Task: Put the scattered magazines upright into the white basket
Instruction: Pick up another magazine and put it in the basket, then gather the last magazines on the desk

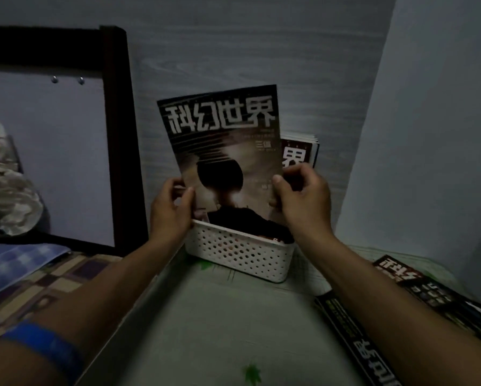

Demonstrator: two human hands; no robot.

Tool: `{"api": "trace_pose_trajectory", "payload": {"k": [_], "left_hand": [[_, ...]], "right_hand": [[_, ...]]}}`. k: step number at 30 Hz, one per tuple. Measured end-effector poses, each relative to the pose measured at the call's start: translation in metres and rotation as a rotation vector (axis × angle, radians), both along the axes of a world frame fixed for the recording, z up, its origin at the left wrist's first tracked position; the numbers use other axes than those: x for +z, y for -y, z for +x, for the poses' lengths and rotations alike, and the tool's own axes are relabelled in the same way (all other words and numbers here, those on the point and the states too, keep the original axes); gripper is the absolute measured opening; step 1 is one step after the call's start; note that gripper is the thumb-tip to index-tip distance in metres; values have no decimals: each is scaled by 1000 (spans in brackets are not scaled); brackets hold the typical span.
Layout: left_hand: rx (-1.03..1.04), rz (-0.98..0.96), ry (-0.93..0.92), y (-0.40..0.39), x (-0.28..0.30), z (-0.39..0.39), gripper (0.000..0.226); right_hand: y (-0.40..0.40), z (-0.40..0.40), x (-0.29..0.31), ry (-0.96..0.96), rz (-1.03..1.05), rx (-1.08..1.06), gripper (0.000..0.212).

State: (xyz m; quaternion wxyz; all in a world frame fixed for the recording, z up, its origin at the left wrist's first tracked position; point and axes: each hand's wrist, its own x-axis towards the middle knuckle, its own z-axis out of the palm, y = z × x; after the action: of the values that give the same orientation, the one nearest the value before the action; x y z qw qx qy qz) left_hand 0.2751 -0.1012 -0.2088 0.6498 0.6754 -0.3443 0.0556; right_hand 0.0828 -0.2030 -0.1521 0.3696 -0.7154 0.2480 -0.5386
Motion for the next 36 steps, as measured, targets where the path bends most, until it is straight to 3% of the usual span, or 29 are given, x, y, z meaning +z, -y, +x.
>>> {"api": "trace_pose_trajectory", "payload": {"k": [2, 6, 10, 14, 17, 20, 23, 26, 29, 32, 34, 36], "left_hand": [[-2, 27, 21, 1, 1, 3, 9], [56, 278, 150, 9, -7, 12, 15], [35, 360, 182, 13, -5, 6, 20], [-16, 466, 255, 11, -2, 8, 23], [-33, 549, 287, 12, -3, 4, 28], [-23, 577, 343, 12, -6, 1, 34], [-64, 681, 349, 13, -8, 1, 42], [-69, 788, 273, 13, -1, -9, 51], [-16, 663, 342, -8, -6, -58, 57], [-95, 554, 480, -54, -43, -135, 59], [-271, 624, 633, -73, -65, -163, 60], [-429, 790, 704, -72, -71, -167, 78]], "right_hand": [[2, -2, -9, -54, -15, -23, 12], [7, -18, -32, -287, -120, -190, 10], [10, -30, -35, -240, 54, -206, 34], [14, -36, -32, -345, 64, -248, 35], [14, -38, -41, -580, -142, -340, 27], [9, -43, -50, -676, -374, -372, 17], [2, -47, -43, -887, -555, -340, 25], [-1, -55, -28, -1105, -383, -195, 39], [-9, -88, -37, -1125, -294, 11, 50], [-15, -146, -64, -1060, -313, -50, 60], [-14, -187, -78, -1176, -283, -124, 69], [-12, -221, -89, -1319, -191, -144, 79]]}}
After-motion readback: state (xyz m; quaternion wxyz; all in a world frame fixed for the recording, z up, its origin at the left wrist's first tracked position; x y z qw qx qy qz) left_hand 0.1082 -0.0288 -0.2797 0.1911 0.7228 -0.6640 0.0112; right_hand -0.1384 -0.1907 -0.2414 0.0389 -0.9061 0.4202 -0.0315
